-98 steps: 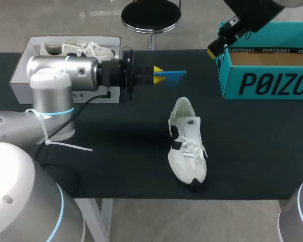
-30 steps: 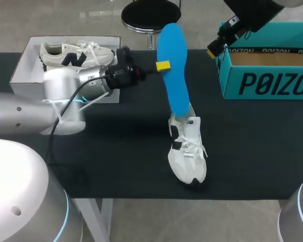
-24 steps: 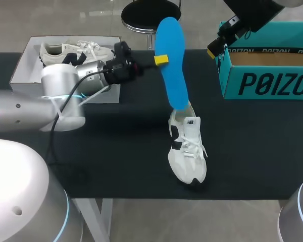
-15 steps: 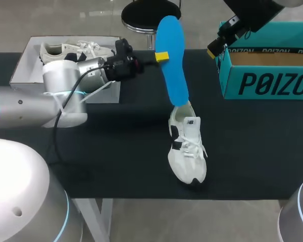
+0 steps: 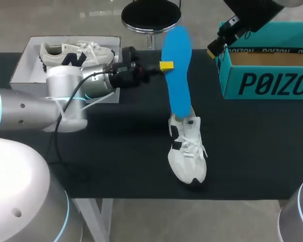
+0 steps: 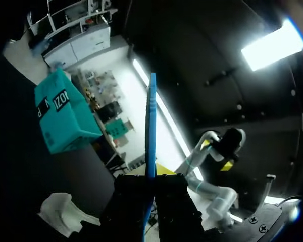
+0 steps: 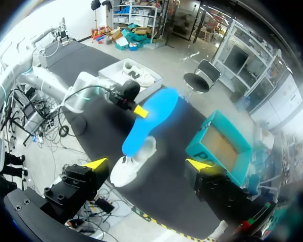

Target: Take the shoe out of the shoebox, open the shoe tongue, remove and reinsert the insole, then place the shoe into the shoebox

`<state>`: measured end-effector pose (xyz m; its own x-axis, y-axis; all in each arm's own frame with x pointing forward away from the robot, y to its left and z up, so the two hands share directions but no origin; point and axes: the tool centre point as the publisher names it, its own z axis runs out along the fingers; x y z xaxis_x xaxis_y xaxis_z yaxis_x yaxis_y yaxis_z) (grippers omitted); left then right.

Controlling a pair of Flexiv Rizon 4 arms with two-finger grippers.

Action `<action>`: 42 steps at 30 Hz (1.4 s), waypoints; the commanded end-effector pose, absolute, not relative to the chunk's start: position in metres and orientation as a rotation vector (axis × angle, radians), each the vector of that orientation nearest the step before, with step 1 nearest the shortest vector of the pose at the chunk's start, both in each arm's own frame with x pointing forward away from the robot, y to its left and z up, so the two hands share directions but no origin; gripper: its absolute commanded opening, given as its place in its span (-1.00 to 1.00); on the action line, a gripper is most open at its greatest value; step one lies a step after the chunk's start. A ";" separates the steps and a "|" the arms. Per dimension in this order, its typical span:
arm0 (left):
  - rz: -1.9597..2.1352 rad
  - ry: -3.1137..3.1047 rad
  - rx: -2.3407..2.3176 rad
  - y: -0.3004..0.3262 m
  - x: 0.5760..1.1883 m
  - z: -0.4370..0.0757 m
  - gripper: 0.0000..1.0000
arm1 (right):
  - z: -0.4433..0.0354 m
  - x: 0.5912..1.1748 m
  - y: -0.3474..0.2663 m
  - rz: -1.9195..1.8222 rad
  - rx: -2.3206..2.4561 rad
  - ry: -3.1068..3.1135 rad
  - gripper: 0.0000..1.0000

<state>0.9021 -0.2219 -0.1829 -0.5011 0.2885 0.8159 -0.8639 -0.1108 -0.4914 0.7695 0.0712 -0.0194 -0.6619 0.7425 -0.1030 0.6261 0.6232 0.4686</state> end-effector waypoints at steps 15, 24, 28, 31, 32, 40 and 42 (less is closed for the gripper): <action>1.903 -1.493 0.608 -0.215 0.908 -0.180 -1.00 | -0.020 0.771 0.072 0.575 1.111 2.564 1.00; 2.109 -1.630 0.336 -0.213 0.906 -0.161 -1.00 | -0.020 0.771 0.072 0.575 1.111 2.564 1.00; 2.335 -1.725 -0.036 -0.205 0.899 -0.145 -1.00 | -0.020 0.771 0.072 0.575 1.111 2.564 1.00; 2.400 -1.746 -0.219 -0.198 0.893 -0.140 -1.00 | -0.020 0.771 0.072 0.575 1.111 2.564 1.00; 2.410 -1.779 -0.281 -0.197 0.890 -0.141 -1.00 | -0.020 0.771 0.072 0.575 1.111 2.564 1.00; 2.417 -2.039 -0.463 -0.198 0.874 -0.160 -1.00 | -0.020 0.771 0.072 0.575 1.111 2.564 1.00; 2.417 -2.039 -0.463 -0.198 0.874 -0.160 -1.00 | -0.020 0.771 0.072 0.575 1.111 2.564 1.00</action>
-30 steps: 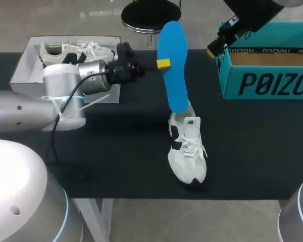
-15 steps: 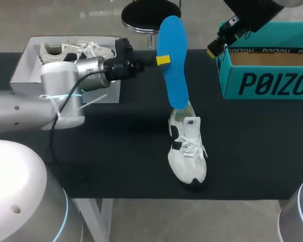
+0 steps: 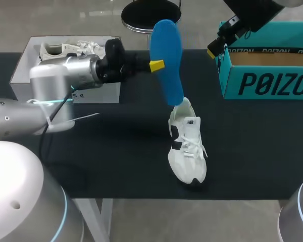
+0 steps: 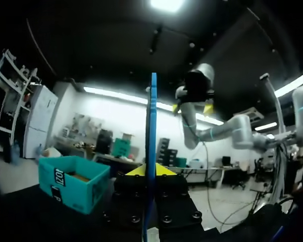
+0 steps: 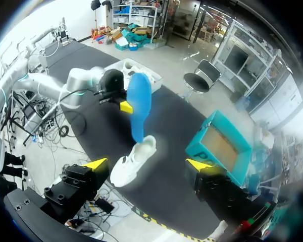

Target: Take the shoe out of the shoebox, open the shoe tongue, remove and reinsert the insole, then place the shoe into the shoebox

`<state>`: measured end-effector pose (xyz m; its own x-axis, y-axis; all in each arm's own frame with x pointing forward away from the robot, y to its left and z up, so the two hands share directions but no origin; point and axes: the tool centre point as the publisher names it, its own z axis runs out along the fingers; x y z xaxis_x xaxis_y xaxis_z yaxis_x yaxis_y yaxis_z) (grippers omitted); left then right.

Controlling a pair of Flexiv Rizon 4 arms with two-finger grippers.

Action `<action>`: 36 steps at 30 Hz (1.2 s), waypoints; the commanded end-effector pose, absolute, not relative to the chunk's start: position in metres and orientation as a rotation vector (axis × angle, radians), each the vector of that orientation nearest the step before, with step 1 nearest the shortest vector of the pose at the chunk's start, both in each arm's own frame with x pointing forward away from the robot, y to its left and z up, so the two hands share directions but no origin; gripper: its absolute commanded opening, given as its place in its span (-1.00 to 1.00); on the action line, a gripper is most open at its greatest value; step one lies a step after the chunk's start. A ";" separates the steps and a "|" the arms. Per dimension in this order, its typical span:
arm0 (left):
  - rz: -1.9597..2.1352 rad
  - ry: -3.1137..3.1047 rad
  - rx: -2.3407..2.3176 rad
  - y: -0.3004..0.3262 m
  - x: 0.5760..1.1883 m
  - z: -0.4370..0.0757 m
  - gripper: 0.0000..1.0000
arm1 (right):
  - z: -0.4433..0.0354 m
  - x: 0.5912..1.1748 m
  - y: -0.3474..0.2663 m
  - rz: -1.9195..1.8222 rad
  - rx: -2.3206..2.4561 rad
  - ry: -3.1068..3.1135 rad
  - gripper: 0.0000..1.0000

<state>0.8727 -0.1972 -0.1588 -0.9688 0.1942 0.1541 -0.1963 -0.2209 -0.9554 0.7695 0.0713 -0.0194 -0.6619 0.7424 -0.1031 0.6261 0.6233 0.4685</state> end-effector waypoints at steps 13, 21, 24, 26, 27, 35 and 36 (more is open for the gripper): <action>2.427 -2.110 -0.662 -0.199 0.871 -0.157 -1.00 | -0.020 0.771 0.072 0.575 1.111 2.564 1.00; 2.440 -2.247 -1.573 -0.193 0.855 -0.169 -1.00 | -0.020 0.771 0.072 0.575 1.111 2.564 1.00; 2.445 -2.203 -1.905 -0.190 0.845 -0.174 -1.00 | -0.020 0.771 0.072 0.575 1.111 2.564 1.00; 2.482 -2.230 -1.927 -0.189 0.844 -0.173 -1.00 | -0.020 0.771 0.072 0.575 1.111 2.564 1.00; 2.450 -2.243 -2.008 -0.189 0.842 -0.174 -1.00 | -0.020 0.771 0.072 0.575 1.111 2.564 1.00; 2.403 -2.402 -1.970 -0.190 0.839 -0.172 -1.00 | -0.020 0.771 0.072 0.575 1.111 2.564 1.00; 2.403 -2.402 -1.970 -0.190 0.839 -0.172 -1.00 | -0.020 0.771 0.072 0.575 1.111 2.564 1.00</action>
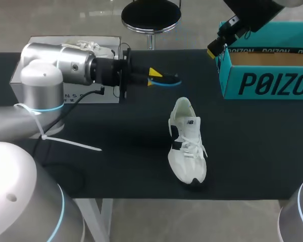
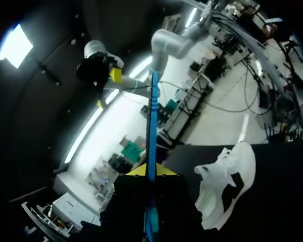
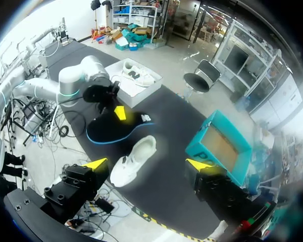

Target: Take the shoe out of the shoebox, open the shoe tongue, remove and reinsert the insole, then place the shoe into the shoebox

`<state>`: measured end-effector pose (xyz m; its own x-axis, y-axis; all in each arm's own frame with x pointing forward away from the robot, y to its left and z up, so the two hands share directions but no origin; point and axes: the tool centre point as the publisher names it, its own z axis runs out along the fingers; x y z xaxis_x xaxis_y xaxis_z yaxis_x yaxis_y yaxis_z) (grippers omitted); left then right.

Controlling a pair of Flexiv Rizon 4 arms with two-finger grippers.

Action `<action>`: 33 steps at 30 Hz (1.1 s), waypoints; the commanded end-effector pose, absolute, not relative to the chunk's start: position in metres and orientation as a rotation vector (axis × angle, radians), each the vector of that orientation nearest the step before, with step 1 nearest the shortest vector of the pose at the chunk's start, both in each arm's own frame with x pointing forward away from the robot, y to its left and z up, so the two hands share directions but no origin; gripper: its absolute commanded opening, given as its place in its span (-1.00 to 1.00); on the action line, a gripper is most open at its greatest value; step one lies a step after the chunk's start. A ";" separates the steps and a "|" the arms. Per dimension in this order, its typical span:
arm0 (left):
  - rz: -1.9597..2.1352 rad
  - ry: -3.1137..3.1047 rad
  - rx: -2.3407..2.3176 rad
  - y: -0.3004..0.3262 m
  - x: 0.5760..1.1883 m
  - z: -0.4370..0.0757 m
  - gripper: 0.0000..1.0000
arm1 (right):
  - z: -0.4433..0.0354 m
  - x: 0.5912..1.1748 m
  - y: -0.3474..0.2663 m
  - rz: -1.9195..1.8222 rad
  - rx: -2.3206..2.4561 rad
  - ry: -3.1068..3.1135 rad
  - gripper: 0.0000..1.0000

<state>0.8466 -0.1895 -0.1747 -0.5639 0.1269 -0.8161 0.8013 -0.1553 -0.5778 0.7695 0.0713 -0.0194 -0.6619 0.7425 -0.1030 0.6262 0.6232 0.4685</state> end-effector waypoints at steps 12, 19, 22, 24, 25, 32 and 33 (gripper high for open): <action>-1.441 1.440 1.182 -0.190 0.839 -0.172 -1.00 | -0.020 0.771 0.072 0.575 1.111 2.564 1.00; -1.236 1.137 1.307 -0.185 0.836 -0.168 -1.00 | -0.020 0.771 0.072 0.575 1.111 2.564 1.00; -1.206 1.006 1.332 -0.183 0.832 -0.166 -1.00 | -0.020 0.771 0.072 0.575 1.111 2.564 1.00; -1.160 0.936 1.378 -0.183 0.829 -0.167 -1.00 | -0.020 0.771 0.072 0.575 1.111 2.564 1.00; -1.147 0.889 1.394 -0.182 0.827 -0.167 -1.00 | -0.020 0.771 0.072 0.575 1.111 2.564 1.00; -1.087 0.737 1.461 -0.177 0.822 -0.175 -1.00 | -0.020 0.771 0.072 0.575 1.111 2.564 1.00; -1.081 0.727 1.461 -0.177 0.822 -0.177 -1.00 | -0.020 0.771 0.072 0.575 1.111 2.564 1.00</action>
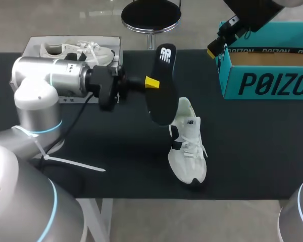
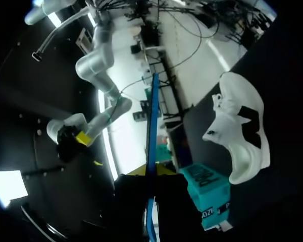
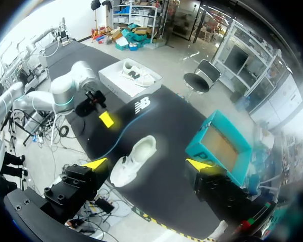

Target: Take the shoe out of the shoebox, open the shoe tongue, remove and reinsert the insole, then place the shoe into the shoebox

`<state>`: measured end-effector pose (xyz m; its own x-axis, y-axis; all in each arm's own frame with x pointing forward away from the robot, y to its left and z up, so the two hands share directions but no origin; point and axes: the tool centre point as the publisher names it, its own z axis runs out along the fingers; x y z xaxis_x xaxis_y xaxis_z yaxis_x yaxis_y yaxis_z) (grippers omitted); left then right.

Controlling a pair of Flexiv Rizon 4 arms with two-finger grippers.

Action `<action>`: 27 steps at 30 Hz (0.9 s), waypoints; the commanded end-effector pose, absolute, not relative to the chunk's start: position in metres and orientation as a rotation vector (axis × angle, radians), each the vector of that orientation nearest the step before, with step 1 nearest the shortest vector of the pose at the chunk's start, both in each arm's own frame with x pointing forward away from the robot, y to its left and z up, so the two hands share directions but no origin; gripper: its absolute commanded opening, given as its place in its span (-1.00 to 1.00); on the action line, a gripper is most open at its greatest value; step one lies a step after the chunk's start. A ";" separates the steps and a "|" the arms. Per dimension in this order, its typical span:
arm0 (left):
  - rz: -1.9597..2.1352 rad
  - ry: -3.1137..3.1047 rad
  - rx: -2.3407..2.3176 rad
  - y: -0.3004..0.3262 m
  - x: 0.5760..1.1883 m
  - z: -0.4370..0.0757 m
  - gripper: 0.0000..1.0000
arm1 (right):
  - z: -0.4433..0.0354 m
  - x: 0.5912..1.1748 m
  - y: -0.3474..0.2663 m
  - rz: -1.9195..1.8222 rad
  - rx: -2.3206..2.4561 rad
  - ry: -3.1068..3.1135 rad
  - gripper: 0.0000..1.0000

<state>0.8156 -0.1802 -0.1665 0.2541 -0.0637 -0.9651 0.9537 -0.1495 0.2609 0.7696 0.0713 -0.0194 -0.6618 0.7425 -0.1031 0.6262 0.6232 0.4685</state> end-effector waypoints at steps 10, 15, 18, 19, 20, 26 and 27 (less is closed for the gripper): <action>-1.011 0.731 1.478 -0.170 0.824 -0.189 -1.00 | -0.020 0.771 0.072 0.575 1.111 2.564 1.00; -0.937 0.771 1.463 -0.175 0.833 -0.188 -1.00 | -0.020 0.771 0.072 0.575 1.111 2.564 1.00; -0.888 0.789 1.446 -0.182 0.842 -0.189 -1.00 | -0.020 0.771 0.072 0.575 1.111 2.564 1.00; -0.867 0.781 1.456 -0.185 0.844 -0.189 -1.00 | -0.020 0.771 0.072 0.575 1.111 2.564 1.00; -0.850 0.781 1.459 -0.188 0.846 -0.190 -1.00 | -0.020 0.771 0.072 0.575 1.111 2.564 1.00; -0.788 0.771 1.455 -0.202 0.864 -0.188 -1.00 | -0.020 0.771 0.072 0.575 1.111 2.564 1.00; -0.772 0.773 1.454 -0.202 0.868 -0.187 -1.00 | -0.020 0.771 0.072 0.575 1.111 2.564 1.00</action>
